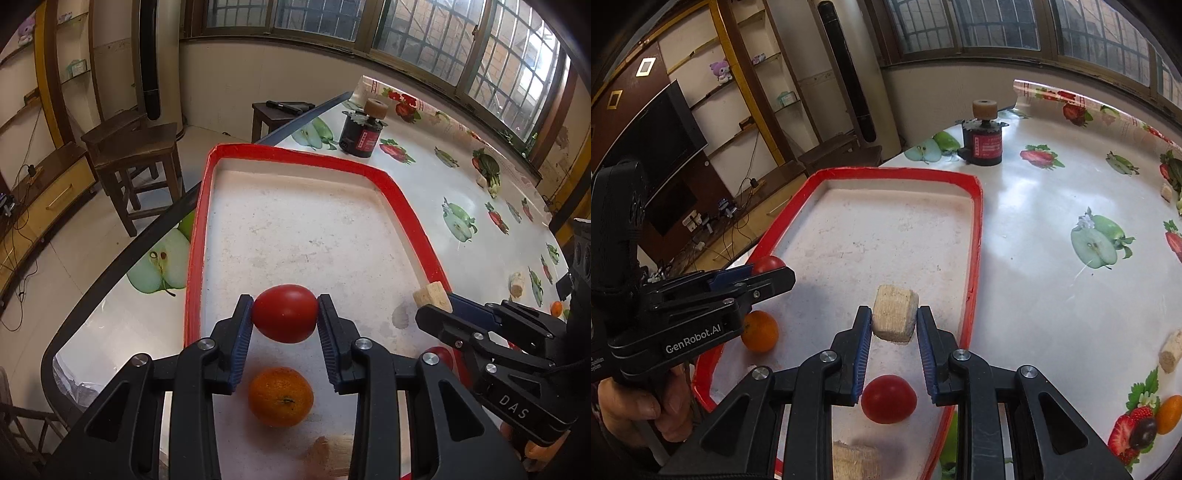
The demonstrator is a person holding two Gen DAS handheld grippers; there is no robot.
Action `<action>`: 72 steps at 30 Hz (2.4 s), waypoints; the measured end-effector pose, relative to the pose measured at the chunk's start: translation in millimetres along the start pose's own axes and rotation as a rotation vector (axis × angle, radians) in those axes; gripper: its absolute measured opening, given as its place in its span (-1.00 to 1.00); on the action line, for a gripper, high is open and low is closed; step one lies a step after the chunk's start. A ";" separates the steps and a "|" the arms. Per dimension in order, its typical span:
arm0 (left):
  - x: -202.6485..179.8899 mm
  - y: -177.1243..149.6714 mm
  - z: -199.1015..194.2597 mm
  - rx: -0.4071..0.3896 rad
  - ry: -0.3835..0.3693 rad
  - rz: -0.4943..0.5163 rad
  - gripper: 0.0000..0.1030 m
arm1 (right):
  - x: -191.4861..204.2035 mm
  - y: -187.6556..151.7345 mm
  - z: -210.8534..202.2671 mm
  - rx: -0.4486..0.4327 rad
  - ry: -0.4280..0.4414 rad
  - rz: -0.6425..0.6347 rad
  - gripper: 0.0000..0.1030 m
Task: Organize fruits
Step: 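Carry the tomato in the left gripper to the tray while the right gripper carries the cork, then open the left gripper to drop the tomato while the right gripper drops the cork, then move both open grippers back over the fruit on the table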
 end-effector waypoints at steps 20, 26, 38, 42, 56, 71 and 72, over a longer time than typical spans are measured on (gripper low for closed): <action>1.6 -7.2 8.4 0.086 0.020 -0.012 0.02 | 0.8 -9.0 18.2 0.030 -0.009 -0.031 -0.15; 3.3 -6.5 -3.9 0.051 0.024 -0.035 0.09 | -4.0 -7.1 -14.7 -0.028 -0.026 -0.024 -0.12; -9.2 -9.4 -24.5 0.008 0.025 -0.019 0.12 | -34.6 -20.7 -66.6 -0.088 -0.054 0.057 -0.04; -17.3 -9.6 -28.3 0.002 0.020 -0.005 0.12 | -45.8 -26.4 -78.4 -0.100 -0.068 0.084 -0.03; -61.7 -15.3 -41.8 -0.009 -0.046 0.052 0.12 | -87.3 -48.4 -126.5 -0.148 -0.132 0.168 0.01; -132.6 -28.6 -47.8 0.005 -0.127 0.158 0.12 | -146.8 -81.7 -179.8 -0.192 -0.237 0.263 0.07; -137.3 -29.4 -48.0 0.008 -0.133 0.166 0.12 | -150.7 -84.1 -182.6 -0.193 -0.242 0.268 0.07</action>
Point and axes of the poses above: each gripper's, at about its wrist camera, not at the fingertips, and z roughly the way its jaws point, x to its left, y to its top, the point moved 7 cm from there along z, roughly the way its jaws point, and after that the axes turned 3 degrees about -x, right-handed, at the moved point
